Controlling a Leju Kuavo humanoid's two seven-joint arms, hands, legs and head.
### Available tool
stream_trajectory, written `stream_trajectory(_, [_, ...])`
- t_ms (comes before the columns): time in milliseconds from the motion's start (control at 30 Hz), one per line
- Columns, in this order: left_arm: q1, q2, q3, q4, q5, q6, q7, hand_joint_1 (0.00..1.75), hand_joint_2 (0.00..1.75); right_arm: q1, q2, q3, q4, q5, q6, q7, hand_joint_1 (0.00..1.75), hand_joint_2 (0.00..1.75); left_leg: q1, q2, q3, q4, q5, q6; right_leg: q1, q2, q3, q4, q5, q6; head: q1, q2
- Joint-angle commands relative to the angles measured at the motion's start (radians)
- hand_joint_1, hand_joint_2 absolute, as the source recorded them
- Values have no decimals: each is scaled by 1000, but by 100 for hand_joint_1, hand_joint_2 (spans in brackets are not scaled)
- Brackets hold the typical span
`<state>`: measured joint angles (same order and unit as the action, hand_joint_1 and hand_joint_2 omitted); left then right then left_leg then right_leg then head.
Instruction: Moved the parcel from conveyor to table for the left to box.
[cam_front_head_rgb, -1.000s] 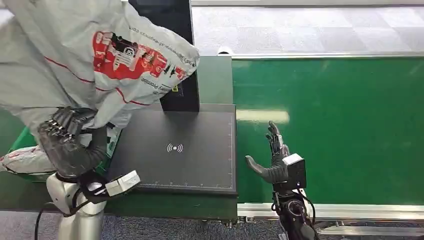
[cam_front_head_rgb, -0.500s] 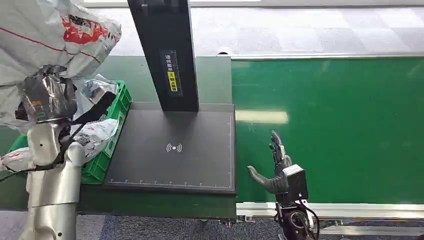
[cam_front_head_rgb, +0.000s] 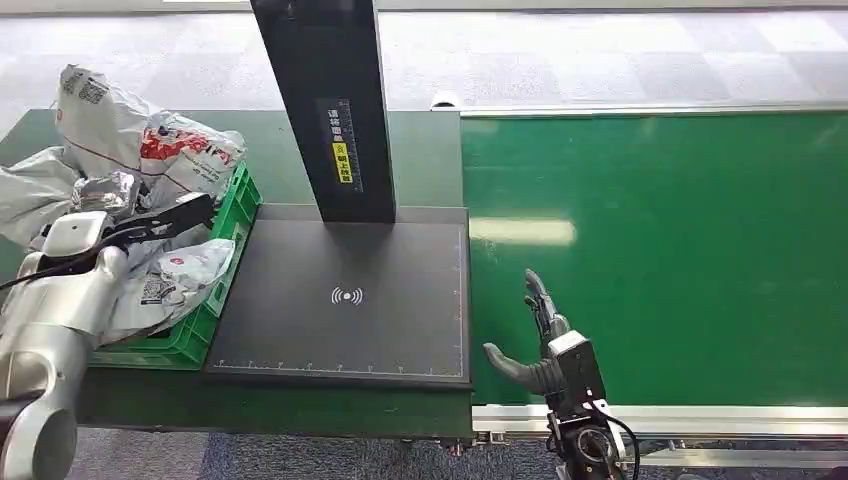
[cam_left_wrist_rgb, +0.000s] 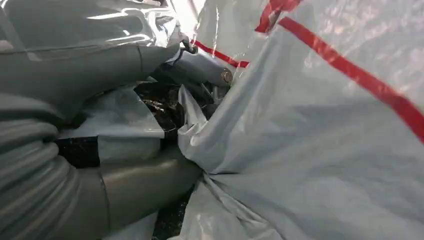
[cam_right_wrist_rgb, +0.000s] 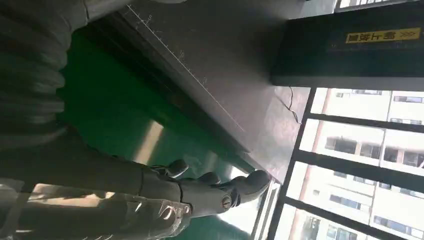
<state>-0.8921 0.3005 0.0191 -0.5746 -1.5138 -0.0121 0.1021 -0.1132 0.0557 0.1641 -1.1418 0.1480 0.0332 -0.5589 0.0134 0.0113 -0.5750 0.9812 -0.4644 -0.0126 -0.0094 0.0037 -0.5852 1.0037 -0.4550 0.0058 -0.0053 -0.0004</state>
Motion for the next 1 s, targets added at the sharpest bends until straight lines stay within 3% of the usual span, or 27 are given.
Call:
stream_trajectory(33, [28, 16, 34, -4, 69, 356, 46, 0, 175, 6, 33, -32, 14, 9, 3, 14, 0, 175, 0, 0, 1, -1, 0, 0, 0, 0, 1, -1, 0, 0, 0, 0])
stream_trajectory(100, [93, -7, 79, -105, 162, 546, -44, 0, 175, 25, 33, -35, -11, 5, -6, 24, 0, 175, 1, -3, 3, -3, 0, 1, 1, -2, 4, -3, 0, -1, 0, 0])
stream_trajectory(200, [236, -53, 110, -332, 355, 695, -202, 0, 175, 34, 23, -45, -7, -17, -20, 20, 0, 175, -1, -3, 4, -4, 0, 1, 0, -1, 4, -3, 0, 0, 0, 0])
stream_trajectory(367, [447, -146, 100, -687, 541, 710, -368, 0, 175, 28, 17, -56, 12, -37, -22, -1, 0, 175, -1, -2, 2, -2, -1, 1, -1, -2, 3, -3, -1, 1, 0, 0])
stream_trajectory(467, [494, -172, 105, -754, 582, 710, -411, 0, 175, 23, 16, -53, 21, -39, -20, -5, 0, 175, -1, -5, 3, -2, -1, 2, -1, -4, 5, -4, -2, 1, 0, 0])
stream_trajectory(500, [537, -216, 134, -838, 667, 710, -544, 0, 175, 13, 8, -41, 39, -44, -18, -17, 0, 175, -1, -1, 1, -1, -1, 1, -1, -1, 1, -2, -1, 1, 0, 0])
stream_trajectory(567, [623, -222, 63, -916, 866, 710, -650, 0, 175, -1, -3, -25, 71, -68, -12, -46, 0, 175, -1, -1, 1, -1, -2, 2, -1, -1, 2, -3, -1, 1, 0, 0])
stream_trajectory(633, [686, -225, -41, -983, 1070, 640, -729, 0, 175, -3, -5, -26, 76, -96, -14, -71, 0, 175, -2, 0, 3, -3, -2, 2, -1, 0, 3, -4, 0, 1, 0, 0])
stream_trajectory(733, [697, -246, -103, -992, 1138, 589, -775, 0, 175, -10, -1, -32, 69, -105, -14, -72, 0, 175, -1, -3, 2, -2, -2, 2, -1, -2, 3, -3, -1, 1, 0, 0])
stream_trajectory(800, [710, -268, -171, -1000, 1328, 379, -758, 0, 175, -17, 2, -41, 65, -119, -19, -70, 0, 175, -1, -4, 0, 0, -2, 1, -1, -4, 1, -2, -1, 1, 0, 0])
stream_trajectory(833, [721, -312, -207, -959, 1352, 268, -749, 0, 175, -16, 9, -62, 58, -128, -19, -73, 0, 175, -1, -5, 0, 0, -1, 2, -1, -5, 1, -2, -2, 1, 0, 0])
stream_trajectory(1000, [677, -436, -301, -700, 1343, 199, -765, 0, 175, -5, 52, -118, -4, -138, -13, -77, 0, 175, -2, -9, 1, -2, 0, 2, -2, -7, 5, -4, -1, 1, 0, 0])
